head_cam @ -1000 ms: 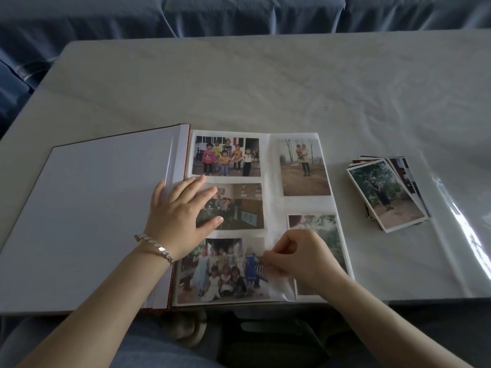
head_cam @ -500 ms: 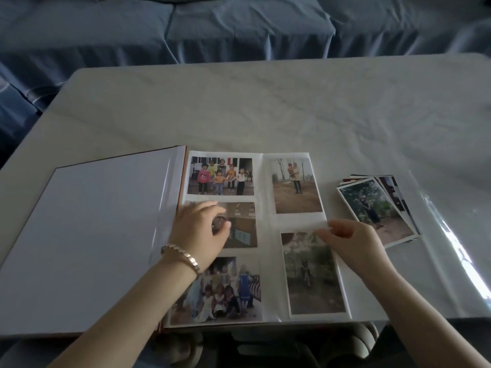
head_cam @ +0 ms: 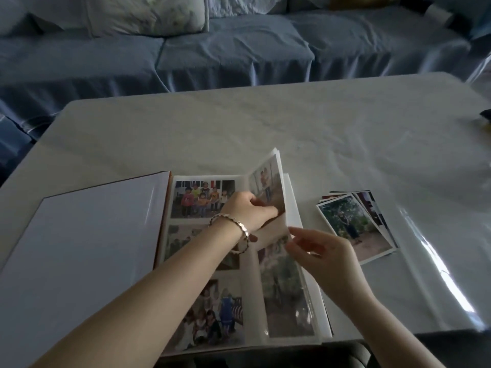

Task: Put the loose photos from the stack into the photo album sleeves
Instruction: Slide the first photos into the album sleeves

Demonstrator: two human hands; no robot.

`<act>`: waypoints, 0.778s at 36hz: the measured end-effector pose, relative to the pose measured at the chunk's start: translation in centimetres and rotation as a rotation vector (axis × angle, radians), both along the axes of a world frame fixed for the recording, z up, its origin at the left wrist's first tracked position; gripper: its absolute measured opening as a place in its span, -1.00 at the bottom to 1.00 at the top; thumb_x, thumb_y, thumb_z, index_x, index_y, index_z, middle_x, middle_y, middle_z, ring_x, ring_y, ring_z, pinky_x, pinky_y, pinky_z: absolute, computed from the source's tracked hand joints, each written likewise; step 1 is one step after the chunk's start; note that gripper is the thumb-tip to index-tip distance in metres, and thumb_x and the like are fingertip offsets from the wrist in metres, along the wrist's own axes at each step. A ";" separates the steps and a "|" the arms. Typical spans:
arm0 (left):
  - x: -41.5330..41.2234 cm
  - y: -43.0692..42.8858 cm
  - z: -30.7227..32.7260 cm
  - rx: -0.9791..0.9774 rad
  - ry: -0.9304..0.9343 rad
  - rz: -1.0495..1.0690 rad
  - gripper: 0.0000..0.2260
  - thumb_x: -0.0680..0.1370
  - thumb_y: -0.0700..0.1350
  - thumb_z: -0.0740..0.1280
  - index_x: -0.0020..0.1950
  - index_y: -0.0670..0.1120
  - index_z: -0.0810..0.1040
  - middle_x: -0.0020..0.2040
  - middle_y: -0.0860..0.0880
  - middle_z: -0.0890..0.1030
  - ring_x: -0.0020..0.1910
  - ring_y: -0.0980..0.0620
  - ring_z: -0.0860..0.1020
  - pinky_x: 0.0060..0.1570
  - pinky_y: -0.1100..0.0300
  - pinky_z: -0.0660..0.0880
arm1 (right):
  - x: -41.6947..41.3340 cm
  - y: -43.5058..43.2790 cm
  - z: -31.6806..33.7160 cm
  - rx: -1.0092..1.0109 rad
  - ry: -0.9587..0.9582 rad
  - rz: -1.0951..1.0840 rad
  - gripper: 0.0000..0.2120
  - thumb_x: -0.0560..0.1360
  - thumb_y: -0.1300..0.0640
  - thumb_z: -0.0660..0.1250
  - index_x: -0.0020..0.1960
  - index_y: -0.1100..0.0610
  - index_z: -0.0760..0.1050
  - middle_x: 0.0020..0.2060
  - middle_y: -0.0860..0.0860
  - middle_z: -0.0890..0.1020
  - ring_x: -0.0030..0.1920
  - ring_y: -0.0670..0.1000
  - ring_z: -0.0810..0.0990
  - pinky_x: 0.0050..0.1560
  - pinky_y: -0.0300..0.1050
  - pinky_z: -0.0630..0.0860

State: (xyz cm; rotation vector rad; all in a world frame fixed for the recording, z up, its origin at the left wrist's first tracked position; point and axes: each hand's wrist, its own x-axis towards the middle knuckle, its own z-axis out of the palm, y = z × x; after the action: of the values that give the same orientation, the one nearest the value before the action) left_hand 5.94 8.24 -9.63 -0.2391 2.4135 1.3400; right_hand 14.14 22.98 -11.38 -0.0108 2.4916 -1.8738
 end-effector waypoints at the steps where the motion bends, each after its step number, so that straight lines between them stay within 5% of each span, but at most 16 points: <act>1: 0.1 -0.1 0.0 0.022 -0.009 -0.003 -0.81 0.42 0.05 0.43 -0.16 -0.04 0.52 -0.16 -0.03 0.62 -0.19 0.06 0.60 -0.34 0.16 0.62 | 0.0 0.0 0.0 -0.010 0.001 -0.001 -0.65 0.41 0.30 0.41 -0.06 -0.16 0.52 -0.27 -0.26 0.66 -0.25 -0.18 0.63 -0.21 -0.44 0.51; 7: 0.4 -0.2 0.0 -0.016 0.011 -0.039 -0.60 0.35 0.27 0.40 -0.05 -0.01 0.50 -0.12 0.04 0.59 -0.15 0.10 0.57 -0.40 0.28 0.56 | 0.1 -0.3 -0.1 -0.036 0.009 -0.008 -0.64 0.40 0.28 0.43 -0.06 -0.19 0.54 -0.28 -0.14 0.66 -0.25 -0.15 0.62 -0.17 -0.35 0.55; 10: 0.0 0.0 -0.2 -0.053 0.045 -0.060 -0.66 0.37 0.21 0.42 -0.09 -0.02 0.51 -0.17 0.03 0.59 -0.17 0.08 0.58 -0.27 0.16 0.61 | 0.0 -0.5 -0.1 -0.035 0.013 0.008 -0.62 0.40 0.28 0.43 -0.08 -0.22 0.53 -0.26 -0.20 0.66 -0.24 -0.16 0.63 -0.18 -0.39 0.54; 13: 0.0 0.1 0.0 0.016 0.051 -0.043 -0.76 0.43 0.03 0.40 -0.21 -0.15 0.56 -0.26 -0.06 0.64 -0.23 0.01 0.62 -0.43 0.23 0.58 | 0.0 -0.5 -0.1 -0.031 0.019 0.017 -0.65 0.40 0.25 0.43 -0.10 -0.23 0.52 -0.26 -0.22 0.65 -0.24 -0.17 0.63 -0.20 -0.42 0.52; 16: 0.1 -0.4 0.2 -0.004 0.101 -0.056 -0.62 0.48 -0.12 0.33 -0.53 -0.12 0.37 -0.68 0.10 0.35 -0.62 0.20 0.43 -0.63 0.41 0.33 | 0.1 -0.6 -0.2 -0.020 0.016 0.045 -0.71 0.41 0.19 0.42 -0.11 -0.22 0.53 -0.25 -0.25 0.65 -0.24 -0.17 0.63 -0.22 -0.39 0.54; 18: 0.1 -1.0 0.4 -0.084 0.158 -0.056 -0.56 0.47 -0.17 0.30 -0.58 -0.07 0.23 -0.72 0.11 0.15 -0.73 0.15 0.22 -0.64 0.44 0.17 | 0.1 -0.6 -0.4 -0.018 -0.012 0.068 -0.77 0.41 0.13 0.41 -0.12 -0.22 0.53 -0.25 -0.26 0.65 -0.25 -0.17 0.63 -0.22 -0.35 0.56; 21: -0.1 -2.4 0.6 -0.182 0.260 -0.028 -0.57 0.42 -0.27 0.29 -0.56 -0.07 0.14 -0.63 0.06 0.04 -0.63 0.06 0.07 -0.54 0.30 0.07 | 0.2 -0.5 -0.9 -0.045 -0.055 0.046 -0.80 0.41 0.10 0.42 -0.07 -0.19 0.52 -0.21 -0.28 0.65 -0.23 -0.20 0.64 -0.25 -0.36 0.54; 28: -0.1 -4.7 -0.1 -0.143 0.326 0.097 -0.57 0.36 -0.11 0.52 -0.57 -0.14 0.35 -0.69 0.09 0.25 -0.65 0.14 0.28 -0.58 0.44 0.24 | -0.3 -0.4 -1.2 -0.064 -0.118 0.010 -0.79 0.43 0.06 0.39 0.00 -0.17 0.48 -0.24 -0.30 0.66 -0.19 -0.24 0.64 -0.29 -0.38 0.52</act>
State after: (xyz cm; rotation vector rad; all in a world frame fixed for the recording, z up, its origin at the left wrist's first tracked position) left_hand 5.80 3.54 -9.77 -0.1890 2.8068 1.3359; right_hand 13.84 22.55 -12.55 0.0832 2.3505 -1.8899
